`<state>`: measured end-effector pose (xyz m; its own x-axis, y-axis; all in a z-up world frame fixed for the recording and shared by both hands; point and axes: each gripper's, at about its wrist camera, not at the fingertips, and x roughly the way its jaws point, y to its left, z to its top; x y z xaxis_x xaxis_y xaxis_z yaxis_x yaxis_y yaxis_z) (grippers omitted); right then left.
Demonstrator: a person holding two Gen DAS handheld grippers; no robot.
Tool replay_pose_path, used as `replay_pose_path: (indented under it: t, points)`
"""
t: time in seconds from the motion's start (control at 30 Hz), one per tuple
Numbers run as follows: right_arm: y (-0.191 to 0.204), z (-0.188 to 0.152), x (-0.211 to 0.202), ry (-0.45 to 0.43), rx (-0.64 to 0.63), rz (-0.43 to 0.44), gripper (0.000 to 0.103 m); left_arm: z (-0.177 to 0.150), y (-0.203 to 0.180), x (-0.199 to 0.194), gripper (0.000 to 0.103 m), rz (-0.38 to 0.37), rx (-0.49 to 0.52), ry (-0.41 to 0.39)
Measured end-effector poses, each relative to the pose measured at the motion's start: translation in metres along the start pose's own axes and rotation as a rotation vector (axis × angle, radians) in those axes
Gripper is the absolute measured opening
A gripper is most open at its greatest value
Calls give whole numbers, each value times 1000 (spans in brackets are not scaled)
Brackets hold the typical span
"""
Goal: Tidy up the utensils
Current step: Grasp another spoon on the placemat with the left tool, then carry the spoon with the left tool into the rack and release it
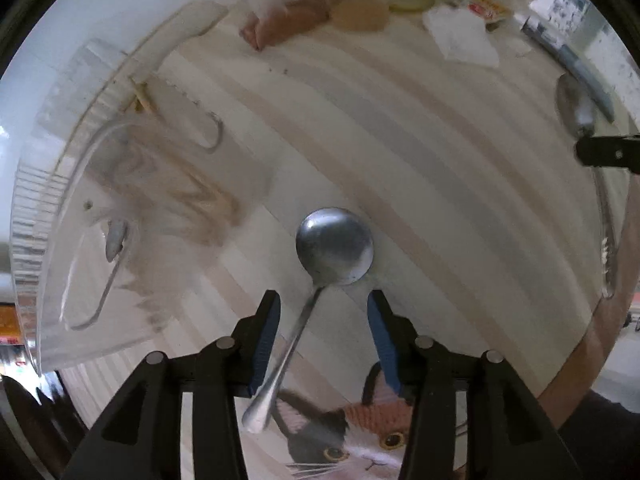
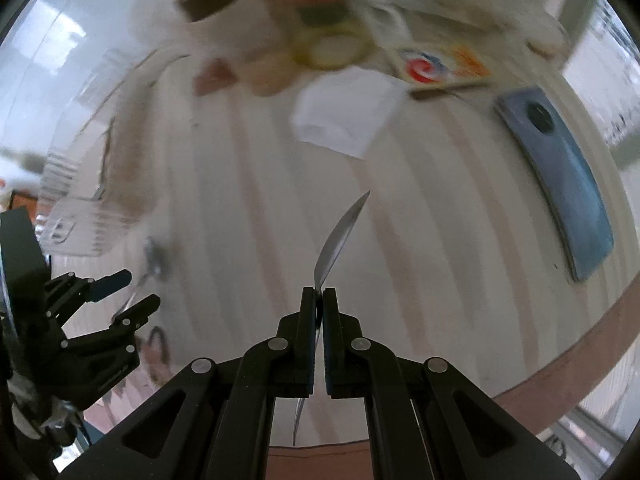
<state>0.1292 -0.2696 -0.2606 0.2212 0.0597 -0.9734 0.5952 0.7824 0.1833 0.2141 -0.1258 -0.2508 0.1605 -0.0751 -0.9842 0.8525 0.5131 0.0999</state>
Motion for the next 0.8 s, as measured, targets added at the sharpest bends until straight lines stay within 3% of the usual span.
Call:
replay_pose_path:
  t: [0.03, 0.07, 0.1, 0.13, 0.3, 0.47, 0.6, 0.73, 0.8]
  points:
    - [-5, -1, 0, 0, 13, 0, 3, 1, 0, 0, 39, -11, -3, 2]
    - [-10, -2, 0, 0, 26, -2, 3, 0, 1, -2, 31, -24, -15, -5]
    - [-14, -3, 1, 1, 36, -2, 3, 0, 2, -3, 13, -66, -33, -6]
    - [-16, -2, 1, 8, 47, -3, 3, -1, 2, -4, 1, -83, -50, -10]
    - [-19, -4, 3, 12, 56, 5, 3, -11, 3, -4, 0, -116, -170, 22]
    - [-11, -3, 2, 17, 40, 15, 3, -46, 12, -21, 0, -193, -349, 5]
    - [-3, -5, -1, 15, 17, 30, 3, -78, 23, -42, 0, -208, -475, -34]
    - [5, -7, -2, 15, -7, 43, 3, -84, 22, -63, 0, -171, -466, -89]
    - [10, -6, 0, 20, -21, 48, 3, -77, 17, -69, 2, -104, -384, -120]
